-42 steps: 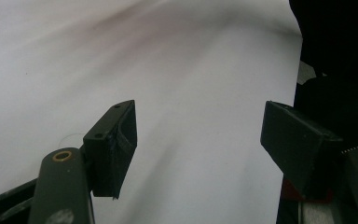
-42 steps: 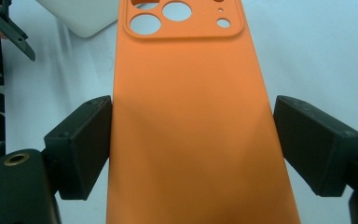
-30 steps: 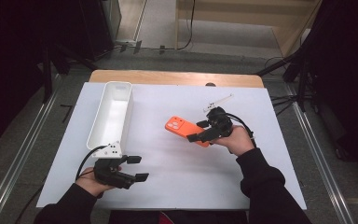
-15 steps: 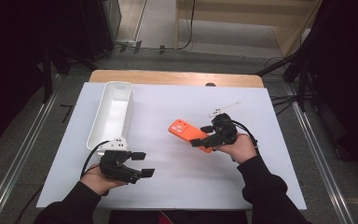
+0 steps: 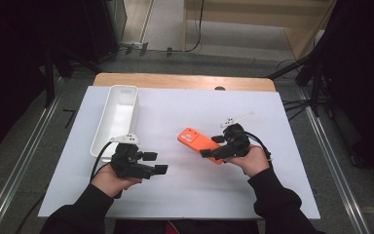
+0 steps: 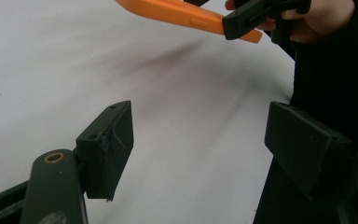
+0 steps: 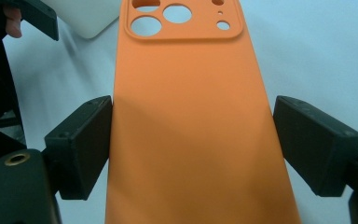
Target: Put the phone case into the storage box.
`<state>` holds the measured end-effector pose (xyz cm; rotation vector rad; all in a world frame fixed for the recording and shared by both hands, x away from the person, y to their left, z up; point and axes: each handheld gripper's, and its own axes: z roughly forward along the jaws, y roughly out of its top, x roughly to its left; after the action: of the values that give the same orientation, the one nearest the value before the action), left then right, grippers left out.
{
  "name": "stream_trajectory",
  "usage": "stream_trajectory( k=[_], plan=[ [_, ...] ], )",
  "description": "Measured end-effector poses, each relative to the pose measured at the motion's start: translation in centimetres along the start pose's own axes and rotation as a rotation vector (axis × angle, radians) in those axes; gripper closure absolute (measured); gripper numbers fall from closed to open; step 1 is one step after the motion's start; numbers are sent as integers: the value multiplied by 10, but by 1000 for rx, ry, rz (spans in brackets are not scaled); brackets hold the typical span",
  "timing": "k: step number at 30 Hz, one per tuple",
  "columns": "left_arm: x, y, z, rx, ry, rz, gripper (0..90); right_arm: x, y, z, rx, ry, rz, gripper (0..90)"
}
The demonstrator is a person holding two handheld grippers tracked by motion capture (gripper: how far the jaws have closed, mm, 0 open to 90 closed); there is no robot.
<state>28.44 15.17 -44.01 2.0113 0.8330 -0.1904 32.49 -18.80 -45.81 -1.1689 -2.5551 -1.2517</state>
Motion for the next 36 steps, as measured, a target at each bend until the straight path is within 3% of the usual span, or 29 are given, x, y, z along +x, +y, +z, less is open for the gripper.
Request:
stream_trajectory(
  k=[9, 21, 36],
  plan=[
    [2, 13, 5, -20, 38, 1, 238, 4, -5, -4, -30, -20, 17, 140],
    [6, 27, 13, -26, 40, -35, 238, 10, -8, -3, -59, -51, 31, 140],
    [8, 41, 24, -42, 62, -38, 238, 19, -9, 1, -88, -84, 45, 140]
  ],
)
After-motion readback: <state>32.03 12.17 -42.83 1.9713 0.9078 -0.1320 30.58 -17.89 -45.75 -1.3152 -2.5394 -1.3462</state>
